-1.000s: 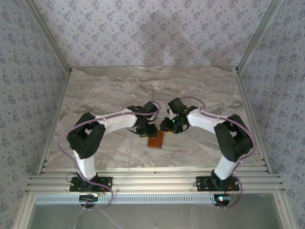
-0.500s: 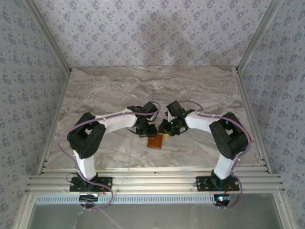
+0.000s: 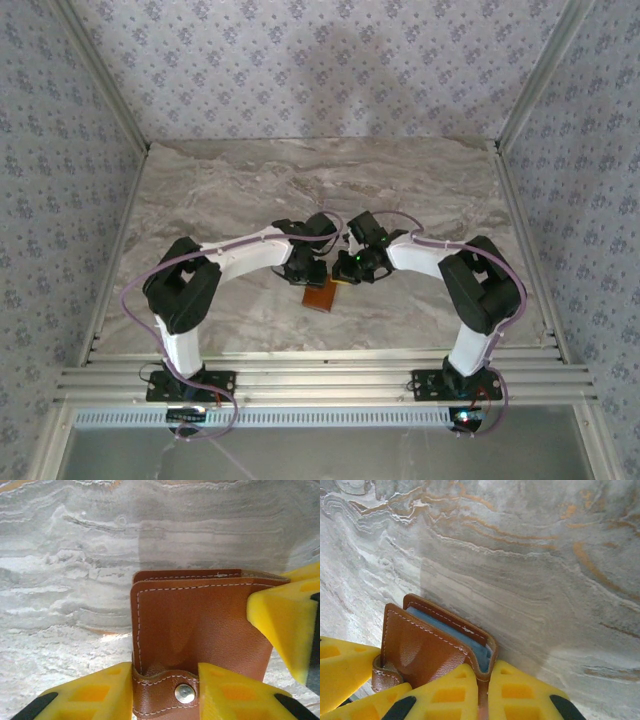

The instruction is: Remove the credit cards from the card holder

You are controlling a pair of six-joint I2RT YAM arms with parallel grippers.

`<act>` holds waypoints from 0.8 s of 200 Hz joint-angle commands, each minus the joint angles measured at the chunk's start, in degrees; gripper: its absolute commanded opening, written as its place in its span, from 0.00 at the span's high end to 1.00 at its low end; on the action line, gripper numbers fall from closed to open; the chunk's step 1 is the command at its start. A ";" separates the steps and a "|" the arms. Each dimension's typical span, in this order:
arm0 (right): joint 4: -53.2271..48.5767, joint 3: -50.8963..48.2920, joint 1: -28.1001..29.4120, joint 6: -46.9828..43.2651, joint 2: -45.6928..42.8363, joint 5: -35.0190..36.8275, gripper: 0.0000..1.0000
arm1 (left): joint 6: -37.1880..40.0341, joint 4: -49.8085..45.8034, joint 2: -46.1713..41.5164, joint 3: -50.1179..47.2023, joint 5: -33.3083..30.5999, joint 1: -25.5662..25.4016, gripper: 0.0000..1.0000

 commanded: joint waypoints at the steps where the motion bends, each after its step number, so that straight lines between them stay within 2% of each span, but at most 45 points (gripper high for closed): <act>1: -4.99 0.26 -0.05 -1.86 1.68 3.06 1.00 | 0.86 -6.38 -0.35 2.74 -6.39 0.07 0.64; 60: -5.93 0.74 -0.05 -2.64 1.82 3.35 1.00 | 0.63 -8.86 0.40 3.59 -9.54 0.11 0.61; 74: -6.04 0.87 -0.07 -2.74 1.82 3.25 1.00 | 0.99 -6.43 -0.70 2.99 -6.87 -0.03 0.63; 93: -5.95 0.82 -0.05 -2.63 1.74 3.16 1.00 | 0.93 -0.91 -2.62 1.28 0.22 -0.07 0.64; 123: -5.53 0.48 -0.05 -2.24 1.55 2.99 1.00 | -1.25 3.06 -1.95 0.63 8.57 -0.16 0.72; 160: -5.56 0.48 -0.05 -2.12 1.38 3.06 1.00 | -2.87 3.80 -0.17 0.53 8.97 -0.26 0.75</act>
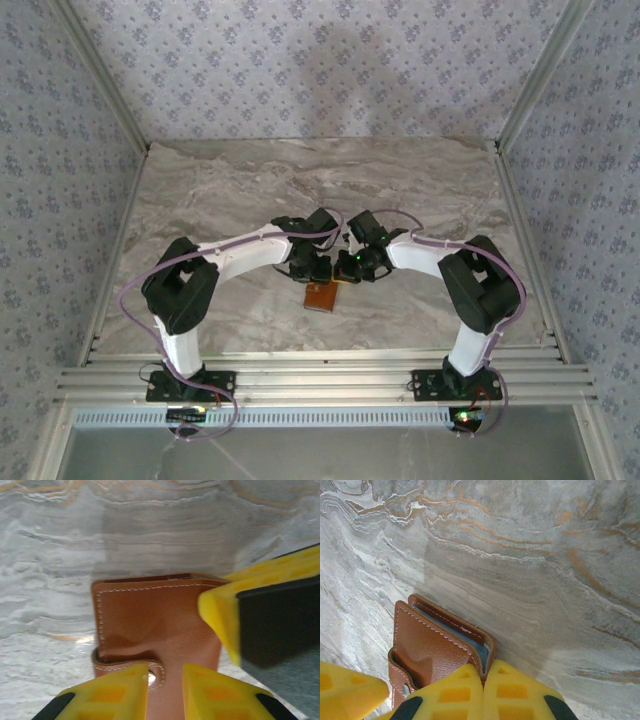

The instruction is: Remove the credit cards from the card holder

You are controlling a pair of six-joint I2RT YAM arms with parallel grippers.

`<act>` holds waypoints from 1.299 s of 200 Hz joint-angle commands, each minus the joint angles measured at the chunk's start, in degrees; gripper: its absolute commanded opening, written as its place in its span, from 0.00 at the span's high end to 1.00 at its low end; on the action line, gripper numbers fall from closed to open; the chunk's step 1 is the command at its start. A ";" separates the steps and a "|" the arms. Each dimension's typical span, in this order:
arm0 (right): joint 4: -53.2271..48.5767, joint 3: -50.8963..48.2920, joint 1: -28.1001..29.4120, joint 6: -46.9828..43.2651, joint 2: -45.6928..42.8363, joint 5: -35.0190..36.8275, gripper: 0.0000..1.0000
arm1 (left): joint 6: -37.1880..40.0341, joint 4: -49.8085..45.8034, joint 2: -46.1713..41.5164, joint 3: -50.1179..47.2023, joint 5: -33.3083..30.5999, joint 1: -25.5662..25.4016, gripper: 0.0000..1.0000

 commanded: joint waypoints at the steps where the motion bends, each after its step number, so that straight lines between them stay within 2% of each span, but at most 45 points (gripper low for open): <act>1: -4.54 -0.09 -0.03 -0.62 1.07 2.69 1.00 | -1.50 0.80 0.17 -0.44 2.61 -0.33 0.75; 56: -4.62 -0.09 -0.03 -0.64 0.99 2.87 1.00 | -1.22 -2.17 2.97 0.04 1.82 -0.33 0.76; 148: -4.99 0.00 -0.12 -0.69 1.07 3.04 1.00 | 1.60 -11.83 5.72 5.57 -6.09 -3.27 0.70; 202: -5.20 0.02 -0.20 -0.82 0.81 3.18 1.00 | 1.35 -10.63 8.26 5.22 -5.75 -3.76 0.69; 260: -5.27 -0.18 -0.47 -1.03 0.71 3.35 1.00 | 0.73 -10.89 6.80 4.79 -9.20 -3.74 0.83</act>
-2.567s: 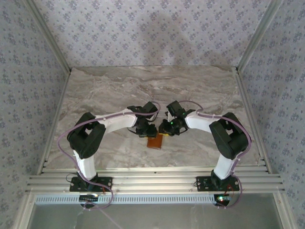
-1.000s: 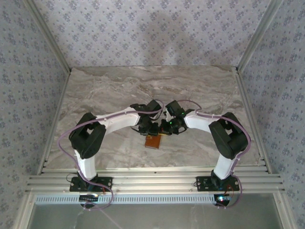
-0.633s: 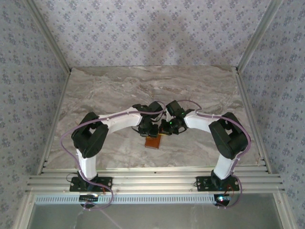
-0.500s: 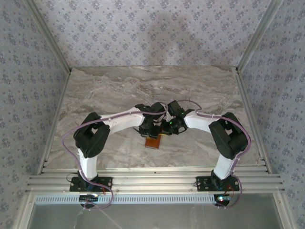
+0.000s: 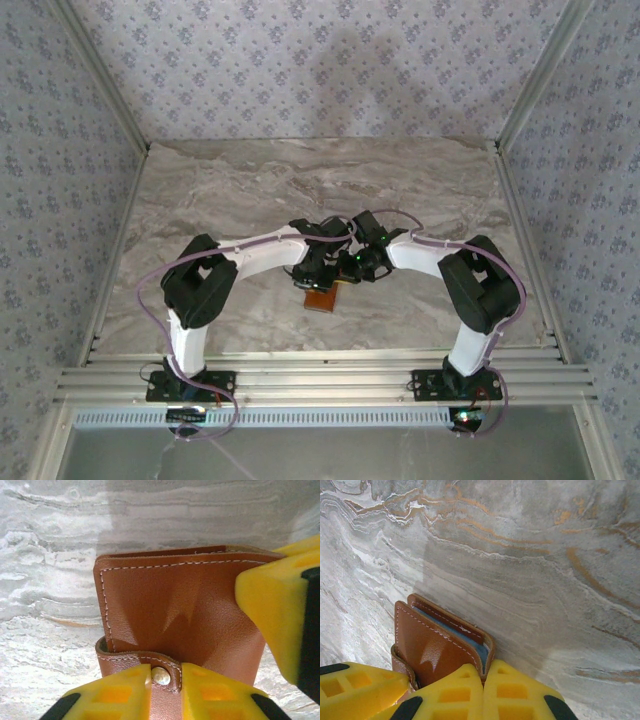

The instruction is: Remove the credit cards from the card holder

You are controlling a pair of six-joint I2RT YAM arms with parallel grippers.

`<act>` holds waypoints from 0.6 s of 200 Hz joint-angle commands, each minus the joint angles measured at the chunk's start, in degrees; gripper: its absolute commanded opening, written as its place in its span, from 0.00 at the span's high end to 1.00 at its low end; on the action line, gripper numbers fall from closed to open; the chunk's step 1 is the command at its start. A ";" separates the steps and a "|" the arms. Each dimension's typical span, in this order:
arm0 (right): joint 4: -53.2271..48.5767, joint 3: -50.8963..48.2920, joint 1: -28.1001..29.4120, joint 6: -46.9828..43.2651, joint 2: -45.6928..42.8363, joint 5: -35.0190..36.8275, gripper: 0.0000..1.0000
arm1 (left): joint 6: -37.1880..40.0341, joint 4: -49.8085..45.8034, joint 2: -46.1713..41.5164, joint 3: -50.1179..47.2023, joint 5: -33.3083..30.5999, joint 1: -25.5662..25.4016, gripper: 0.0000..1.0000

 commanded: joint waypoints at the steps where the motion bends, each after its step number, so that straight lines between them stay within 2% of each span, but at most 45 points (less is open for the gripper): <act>1: -5.20 -0.18 -0.29 -1.02 0.72 3.31 1.00 | -0.02 -1.87 0.60 -0.44 -2.61 -0.31 0.83; 48: -6.36 -0.04 -0.89 -1.56 0.67 3.31 1.00 | -1.05 0.79 -5.04 -3.19 -2.73 1.35 0.92; 120: -14.36 2.77 -3.08 -10.11 -0.34 3.34 1.00 | -4.15 13.93 -14.57 -15.56 12.01 9.85 0.95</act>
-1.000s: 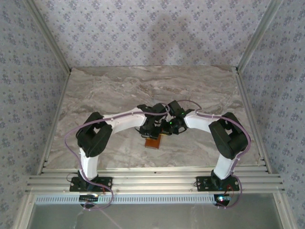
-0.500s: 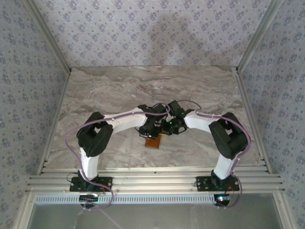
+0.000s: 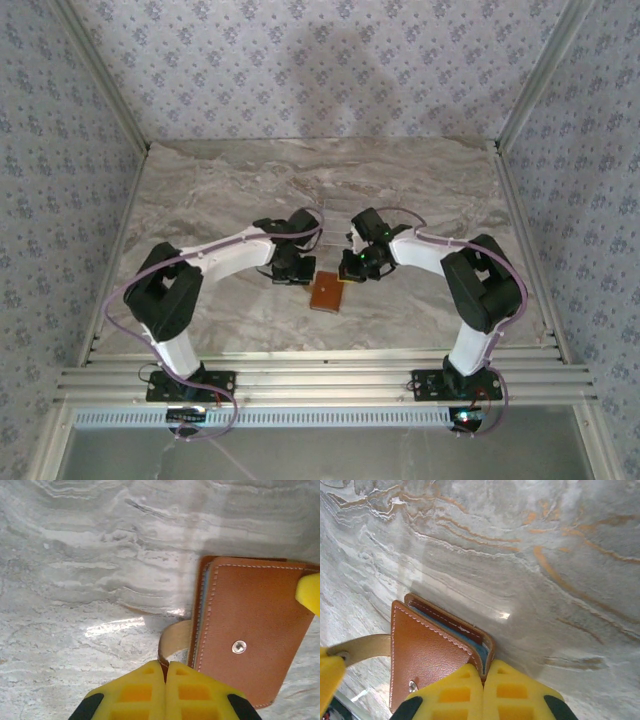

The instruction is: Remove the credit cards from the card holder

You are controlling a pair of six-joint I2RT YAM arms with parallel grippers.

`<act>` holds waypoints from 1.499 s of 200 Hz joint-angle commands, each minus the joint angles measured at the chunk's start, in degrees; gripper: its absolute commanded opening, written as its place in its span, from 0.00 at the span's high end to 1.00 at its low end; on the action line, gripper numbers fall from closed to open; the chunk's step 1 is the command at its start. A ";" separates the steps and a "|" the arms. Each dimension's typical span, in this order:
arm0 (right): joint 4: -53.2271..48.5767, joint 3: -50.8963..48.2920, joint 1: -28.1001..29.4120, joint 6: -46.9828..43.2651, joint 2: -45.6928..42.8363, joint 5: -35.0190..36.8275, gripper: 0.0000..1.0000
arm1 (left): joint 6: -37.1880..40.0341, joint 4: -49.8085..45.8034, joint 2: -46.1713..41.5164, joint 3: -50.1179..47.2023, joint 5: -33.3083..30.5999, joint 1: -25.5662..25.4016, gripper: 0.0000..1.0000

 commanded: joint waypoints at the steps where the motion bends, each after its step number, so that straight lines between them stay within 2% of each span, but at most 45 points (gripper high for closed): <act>1: -9.22 1.43 -0.95 -5.04 -0.30 3.39 1.00 | -1.72 5.18 -2.52 -2.93 6.68 2.00 0.95; 26: -13.01 3.88 -0.75 -7.45 0.03 5.61 1.00 | -2.23 7.19 -2.89 -5.16 9.72 2.72 0.95; 34: -13.43 4.61 -0.43 -7.87 0.04 6.24 0.96 | -2.61 7.53 -2.98 -5.75 10.16 2.77 0.95; 58: -16.97 6.29 0.86 -6.69 -0.96 10.38 0.77 | -4.21 9.82 -3.58 -8.01 11.22 2.87 0.96; 76: -18.82 7.84 2.70 -5.24 -1.89 14.00 0.52 | -5.59 12.59 -4.40 -10.39 12.87 3.27 0.96; 85: -19.54 8.70 3.76 -4.61 -2.17 15.13 0.44 | -6.25 14.53 -4.81 -11.83 14.11 3.65 0.96; 99: -20.29 9.70 5.41 -3.28 -2.63 17.27 0.36 | -6.99 17.06 -5.13 -13.65 15.83 4.42 0.96; 120: -22.42 11.28 7.97 -1.38 -1.86 19.76 0.32 | -7.27 19.17 -5.26 -15.39 17.60 5.35 0.97; 128: -23.31 13.64 9.04 -0.70 -1.46 20.82 0.27 | -7.16 19.54 -5.27 -15.86 17.93 5.66 0.97; 143: -24.54 15.23 11.15 0.24 -0.63 22.23 0.11 | -6.79 20.05 -5.26 -16.76 18.41 6.19 0.97; 165: -26.79 17.84 13.60 1.78 1.37 23.97 0.02 | -6.16 20.61 -5.34 -17.82 19.15 7.37 0.97; 177: -27.97 19.31 14.57 2.70 3.10 24.68 0.00 | -5.69 20.74 -5.32 -18.18 19.57 7.88 0.97; 245: -29.62 23.27 17.48 7.66 11.51 26.19 0.00 | -4.58 21.96 -5.28 -20.20 21.67 8.96 0.96; 300: -30.66 22.09 17.85 9.82 11.39 26.41 0.02 | -4.13 22.00 -5.24 -21.27 21.81 9.10 0.96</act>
